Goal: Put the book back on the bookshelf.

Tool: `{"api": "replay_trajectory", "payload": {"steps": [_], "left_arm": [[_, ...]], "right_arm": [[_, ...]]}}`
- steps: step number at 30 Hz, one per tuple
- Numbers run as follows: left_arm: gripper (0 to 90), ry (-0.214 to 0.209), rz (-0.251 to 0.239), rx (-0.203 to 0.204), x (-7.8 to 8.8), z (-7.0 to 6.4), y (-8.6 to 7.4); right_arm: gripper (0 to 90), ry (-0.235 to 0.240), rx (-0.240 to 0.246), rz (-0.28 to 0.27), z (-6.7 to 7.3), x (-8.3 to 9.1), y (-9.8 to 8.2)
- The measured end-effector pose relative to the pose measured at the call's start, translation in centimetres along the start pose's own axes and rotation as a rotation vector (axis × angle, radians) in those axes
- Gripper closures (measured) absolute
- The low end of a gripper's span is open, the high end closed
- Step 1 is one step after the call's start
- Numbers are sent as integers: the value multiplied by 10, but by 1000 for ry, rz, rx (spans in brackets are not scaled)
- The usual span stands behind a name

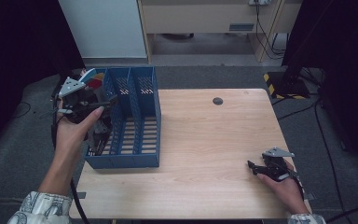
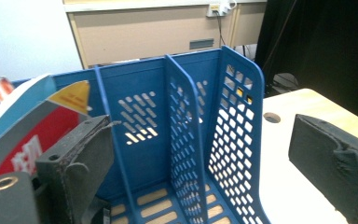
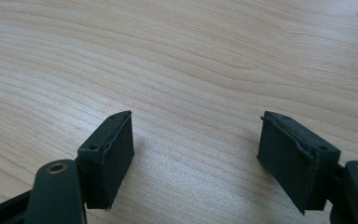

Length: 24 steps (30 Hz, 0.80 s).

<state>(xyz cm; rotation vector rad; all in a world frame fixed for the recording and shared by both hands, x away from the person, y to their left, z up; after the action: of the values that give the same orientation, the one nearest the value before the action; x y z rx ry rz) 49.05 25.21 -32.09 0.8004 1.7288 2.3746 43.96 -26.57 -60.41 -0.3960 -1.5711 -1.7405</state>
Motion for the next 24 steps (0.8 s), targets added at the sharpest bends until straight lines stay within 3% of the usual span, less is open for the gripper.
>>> {"api": "replay_trajectory", "payload": {"steps": [12,24], "left_arm": [[54,-49,-6,16,-13,-20,-6],[54,-111,14,-2,-30,-46,-14]], "right_arm": [[265,0,1,1,0,0,0],[262,2,3,4,1,1,-1]]}}
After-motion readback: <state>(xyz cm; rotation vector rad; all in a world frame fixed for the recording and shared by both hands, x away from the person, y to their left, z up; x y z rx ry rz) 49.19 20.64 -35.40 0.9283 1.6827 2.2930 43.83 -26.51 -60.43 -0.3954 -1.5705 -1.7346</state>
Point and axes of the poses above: each handheld gripper's, and its own axes: x roughly backward along the jaws, y roughly out of its top, z roughly to its left, the point moved 10 cm from there along -x, roughly forward along the jaws, and after that the axes turned 15 degrees about -x, right-handed, at the moved point
